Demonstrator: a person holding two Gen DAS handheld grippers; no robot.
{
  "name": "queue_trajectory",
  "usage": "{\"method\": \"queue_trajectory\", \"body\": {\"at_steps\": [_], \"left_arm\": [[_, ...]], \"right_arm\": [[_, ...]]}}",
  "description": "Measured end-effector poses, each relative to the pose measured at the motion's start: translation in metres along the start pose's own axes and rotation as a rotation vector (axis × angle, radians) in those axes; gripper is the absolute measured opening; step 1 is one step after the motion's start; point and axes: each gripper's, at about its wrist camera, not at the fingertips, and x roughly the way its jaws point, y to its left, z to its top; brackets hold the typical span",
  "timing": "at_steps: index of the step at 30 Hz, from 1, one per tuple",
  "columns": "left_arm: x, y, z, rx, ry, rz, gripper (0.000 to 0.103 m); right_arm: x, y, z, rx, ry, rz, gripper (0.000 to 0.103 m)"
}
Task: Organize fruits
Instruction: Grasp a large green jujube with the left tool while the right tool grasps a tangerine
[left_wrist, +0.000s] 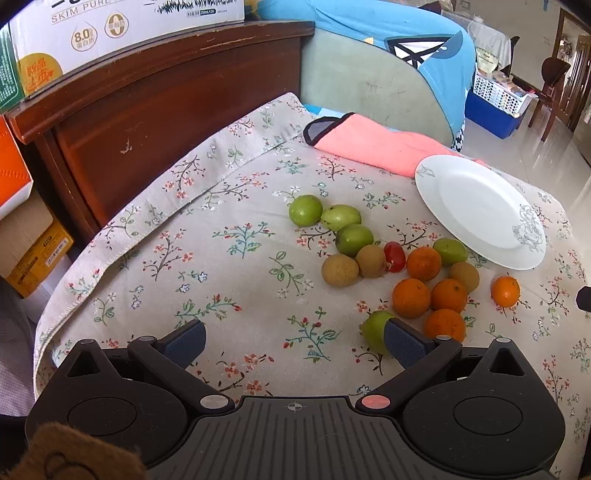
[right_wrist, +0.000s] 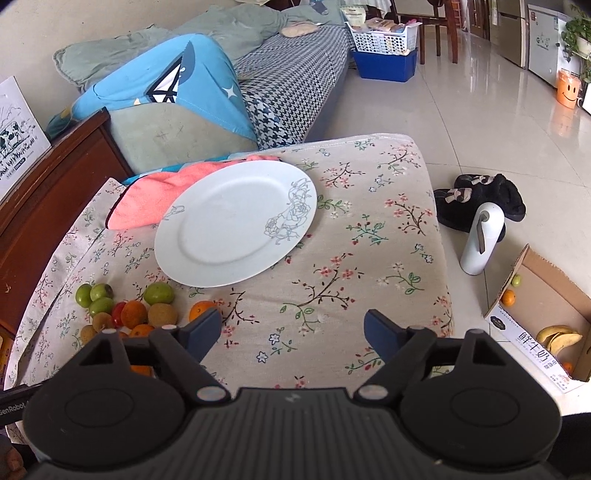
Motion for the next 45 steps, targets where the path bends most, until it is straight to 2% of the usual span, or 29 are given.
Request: {"method": "queue_trajectory", "body": {"at_steps": [8,18,25,29,31,35,45], "left_arm": [[0.009,-0.015,-0.005,0.066,0.003,0.007,0.101],[0.018,-0.025,-0.012,0.088,-0.010,-0.037,0.097],[0.026,-0.030,-0.015,0.071,-0.024,-0.061,0.090],[0.031,-0.030,-0.017,0.067,0.005,-0.062,0.085],[0.032,-0.030,-0.018,0.075,0.000,-0.053,0.087],[0.037,-0.032,-0.020,0.089,0.027,-0.052,0.103],[0.035,-0.031,-0.023,0.087,0.016,-0.053,0.103]], "right_arm": [[0.009,0.014,-0.003,-0.033,0.017,0.052,0.072],[0.031,0.031,-0.007,-0.054,0.037,0.118,0.058],[0.042,0.042,-0.011,-0.096,0.028,0.131,0.054],[0.048,0.046,-0.013,-0.115,0.030,0.118,0.054],[0.051,0.047,-0.014,-0.116,0.033,0.116,0.054],[0.057,0.050,-0.015,-0.128,0.032,0.105,0.054],[0.065,0.057,-0.019,-0.178,0.015,0.073,0.054]]}}
